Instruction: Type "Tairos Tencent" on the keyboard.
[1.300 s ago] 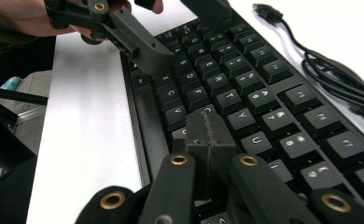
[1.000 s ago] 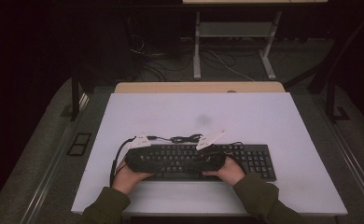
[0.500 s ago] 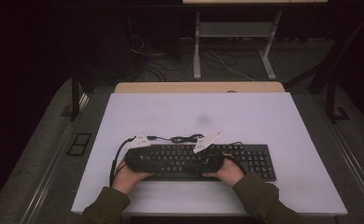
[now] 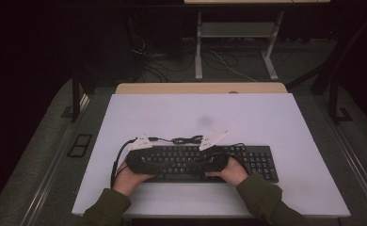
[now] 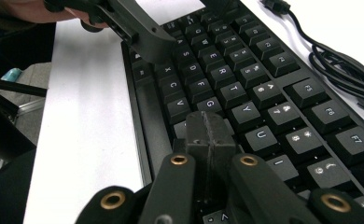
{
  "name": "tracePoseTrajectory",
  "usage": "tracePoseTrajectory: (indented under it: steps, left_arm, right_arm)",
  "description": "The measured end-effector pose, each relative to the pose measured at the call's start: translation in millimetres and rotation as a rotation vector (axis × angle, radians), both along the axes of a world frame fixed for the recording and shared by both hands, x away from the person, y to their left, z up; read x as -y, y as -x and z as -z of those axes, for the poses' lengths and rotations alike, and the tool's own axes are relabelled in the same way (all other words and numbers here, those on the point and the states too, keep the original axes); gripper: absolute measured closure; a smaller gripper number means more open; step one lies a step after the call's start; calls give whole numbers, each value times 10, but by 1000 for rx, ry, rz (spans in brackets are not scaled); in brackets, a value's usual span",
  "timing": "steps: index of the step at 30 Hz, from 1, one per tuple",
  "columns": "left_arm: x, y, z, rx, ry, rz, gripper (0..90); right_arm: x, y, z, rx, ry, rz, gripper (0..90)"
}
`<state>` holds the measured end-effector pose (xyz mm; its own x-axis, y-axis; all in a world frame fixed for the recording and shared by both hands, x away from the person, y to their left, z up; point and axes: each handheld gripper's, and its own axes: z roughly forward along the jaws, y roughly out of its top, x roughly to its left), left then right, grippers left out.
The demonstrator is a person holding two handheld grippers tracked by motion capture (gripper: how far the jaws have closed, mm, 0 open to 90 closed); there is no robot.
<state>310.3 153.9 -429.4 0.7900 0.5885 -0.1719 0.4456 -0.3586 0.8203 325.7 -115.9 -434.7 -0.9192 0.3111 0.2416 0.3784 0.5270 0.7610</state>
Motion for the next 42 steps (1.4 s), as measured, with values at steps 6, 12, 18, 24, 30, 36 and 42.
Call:
tracePoseTrajectory:
  steps: [6, 12, 18, 24, 30, 36, 42]
  left_arm:
    - [3, 19, -2, -2, 5, 3, 228]
    - [7, 46, -9, -7, 16, 9, 250]
    - [4, 68, -36, -7, 33, 24, 318]
    - [14, 92, -53, -7, 35, 43, 424]
    - [40, 130, -72, -19, 22, 29, 574]
    - [39, 162, -92, -27, 26, 35, 730]
    - [49, 164, -66, -49, 19, 68, 876]
  right_arm:
    - [57, -27, -40, 3, -37, 14, 831]
    - [128, -65, -74, 5, -67, 46, 655]
    - [192, -109, -89, 14, -89, 83, 530]
    - [236, -136, -88, 24, -86, 117, 406]
    - [280, -159, -79, 30, -93, 146, 359]
    - [308, -185, -68, 42, -98, 169, 298]
    - [343, -210, -43, 43, -96, 191, 266]
